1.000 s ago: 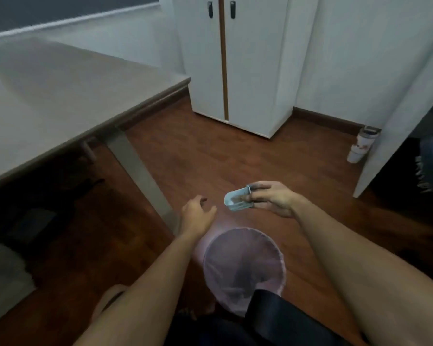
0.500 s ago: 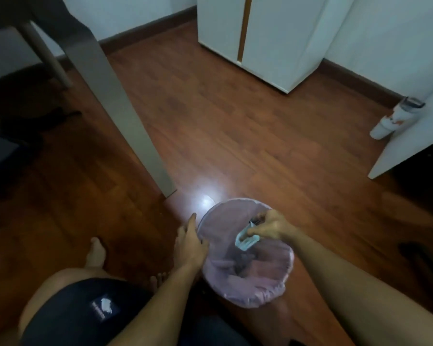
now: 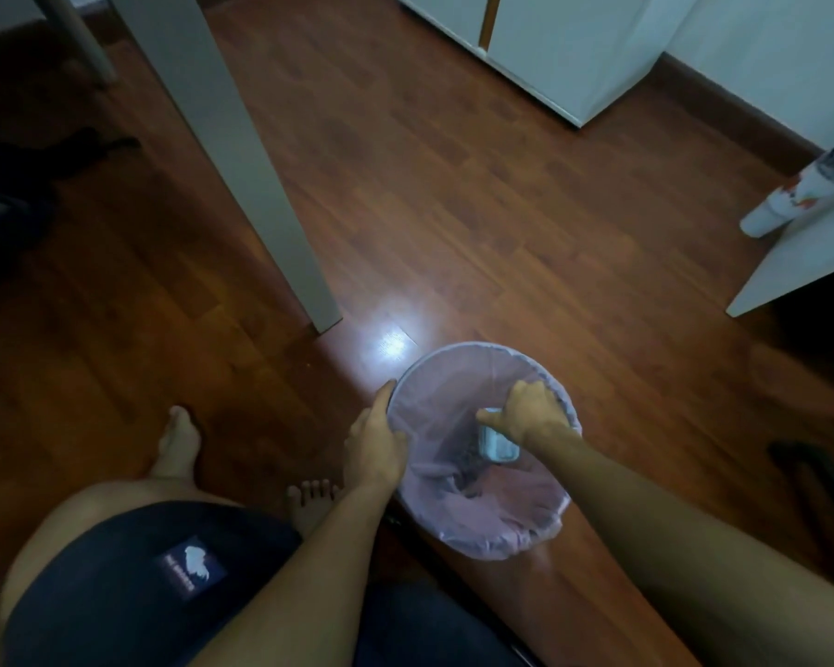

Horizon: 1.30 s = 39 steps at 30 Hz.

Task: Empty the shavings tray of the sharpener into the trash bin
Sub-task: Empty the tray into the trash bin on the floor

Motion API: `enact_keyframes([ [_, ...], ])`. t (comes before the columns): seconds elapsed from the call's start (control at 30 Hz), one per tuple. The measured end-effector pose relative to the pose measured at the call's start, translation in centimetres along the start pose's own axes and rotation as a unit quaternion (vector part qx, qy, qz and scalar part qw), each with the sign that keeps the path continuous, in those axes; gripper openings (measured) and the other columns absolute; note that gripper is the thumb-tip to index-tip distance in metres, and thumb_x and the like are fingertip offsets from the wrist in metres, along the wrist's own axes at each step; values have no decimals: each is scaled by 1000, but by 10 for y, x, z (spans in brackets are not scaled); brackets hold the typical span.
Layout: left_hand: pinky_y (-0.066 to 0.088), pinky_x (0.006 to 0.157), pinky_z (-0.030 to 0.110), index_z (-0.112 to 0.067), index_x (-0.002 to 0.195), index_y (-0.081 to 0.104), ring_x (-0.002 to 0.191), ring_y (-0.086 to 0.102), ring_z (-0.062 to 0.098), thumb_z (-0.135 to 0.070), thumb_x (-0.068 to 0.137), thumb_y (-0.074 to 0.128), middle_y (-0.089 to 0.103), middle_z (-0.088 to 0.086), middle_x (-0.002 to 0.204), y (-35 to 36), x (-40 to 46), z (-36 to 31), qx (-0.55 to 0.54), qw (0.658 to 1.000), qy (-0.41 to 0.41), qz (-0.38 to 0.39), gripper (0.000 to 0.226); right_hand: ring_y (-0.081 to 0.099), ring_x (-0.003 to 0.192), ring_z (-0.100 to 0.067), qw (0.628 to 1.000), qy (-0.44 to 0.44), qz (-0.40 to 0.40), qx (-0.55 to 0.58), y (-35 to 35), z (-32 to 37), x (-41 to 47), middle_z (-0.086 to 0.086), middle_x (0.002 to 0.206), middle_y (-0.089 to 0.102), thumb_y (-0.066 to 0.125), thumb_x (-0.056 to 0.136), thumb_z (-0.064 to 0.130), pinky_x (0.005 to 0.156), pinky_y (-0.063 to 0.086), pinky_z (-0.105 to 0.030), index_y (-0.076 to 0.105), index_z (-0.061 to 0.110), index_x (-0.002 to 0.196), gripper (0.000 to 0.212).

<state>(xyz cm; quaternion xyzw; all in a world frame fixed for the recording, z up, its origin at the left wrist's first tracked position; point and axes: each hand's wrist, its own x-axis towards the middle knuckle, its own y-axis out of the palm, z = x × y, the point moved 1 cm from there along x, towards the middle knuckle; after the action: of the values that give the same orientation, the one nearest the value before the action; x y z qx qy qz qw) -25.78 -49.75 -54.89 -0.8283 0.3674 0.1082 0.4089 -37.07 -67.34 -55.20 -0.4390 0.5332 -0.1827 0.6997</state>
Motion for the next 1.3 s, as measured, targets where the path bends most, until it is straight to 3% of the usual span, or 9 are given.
enact_keyframes([
  [0.27,48,102,43,-36,146,36,121,57,34,-6,87,51,58,11,135,1,1,2,-3,1000,-3,6,68,61,118,-35,1000,18,16,19,-4,2,-3,-22,126,65,62,81,59,96,48,-38,61,-1,125,75],
  [0.37,47,100,43,-30,149,33,124,55,34,-13,88,61,55,13,139,-2,2,-2,-2,1000,-20,19,69,68,96,-32,998,10,41,35,-11,4,-1,-22,101,73,59,81,60,84,52,-34,71,-4,100,68],
  [0.43,48,99,43,-24,148,36,124,55,35,-20,84,66,55,13,139,-7,4,-7,3,999,-22,24,70,67,85,-28,998,-9,57,38,-20,9,-4,-19,85,74,55,85,60,88,53,-33,70,-1,83,62],
  [0.53,48,98,41,-16,142,46,122,55,35,-27,83,67,58,14,135,-17,5,-14,19,999,-19,36,64,68,95,-29,998,-26,54,33,-40,18,-13,-20,99,73,50,91,57,92,48,-33,71,-4,101,65],
  [0.63,47,100,39,-13,141,49,125,54,35,-31,82,67,58,16,137,-33,7,-26,42,999,-7,34,63,60,61,-25,996,-33,60,52,-62,27,-25,-18,91,67,58,86,56,64,46,-30,69,-6,104,66],
  [0.8,43,105,35,-16,136,55,130,51,29,-33,83,65,58,10,139,-70,0,-53,49,999,6,15,56,63,63,-33,995,-59,57,53,-96,44,-55,-16,84,61,64,82,54,46,46,-28,66,-6,96,61],
  [0.93,46,100,32,-15,134,57,123,57,28,-34,85,63,62,9,133,-120,-22,-83,42,998,35,-30,53,63,52,-29,991,-91,24,90,-141,72,-92,-18,79,61,64,82,55,47,52,-31,61,-3,90,59],
  [1.03,49,99,33,-16,132,58,121,58,27,-36,84,63,65,8,128,-163,-42,-100,41,995,56,-70,52,63,56,-30,985,-131,-17,115,-174,98,-124,-20,90,65,62,82,58,52,52,-31,60,-1,86,60],
  [1.3,48,96,32,-20,122,64,116,60,25,-40,83,65,69,4,123,-300,-132,-124,36,972,93,-213,44,68,62,-34,952,-246,-98,153,-257,175,-237,-22,91,66,55,84,60,62,61,-38,62,-3,85,63],
])
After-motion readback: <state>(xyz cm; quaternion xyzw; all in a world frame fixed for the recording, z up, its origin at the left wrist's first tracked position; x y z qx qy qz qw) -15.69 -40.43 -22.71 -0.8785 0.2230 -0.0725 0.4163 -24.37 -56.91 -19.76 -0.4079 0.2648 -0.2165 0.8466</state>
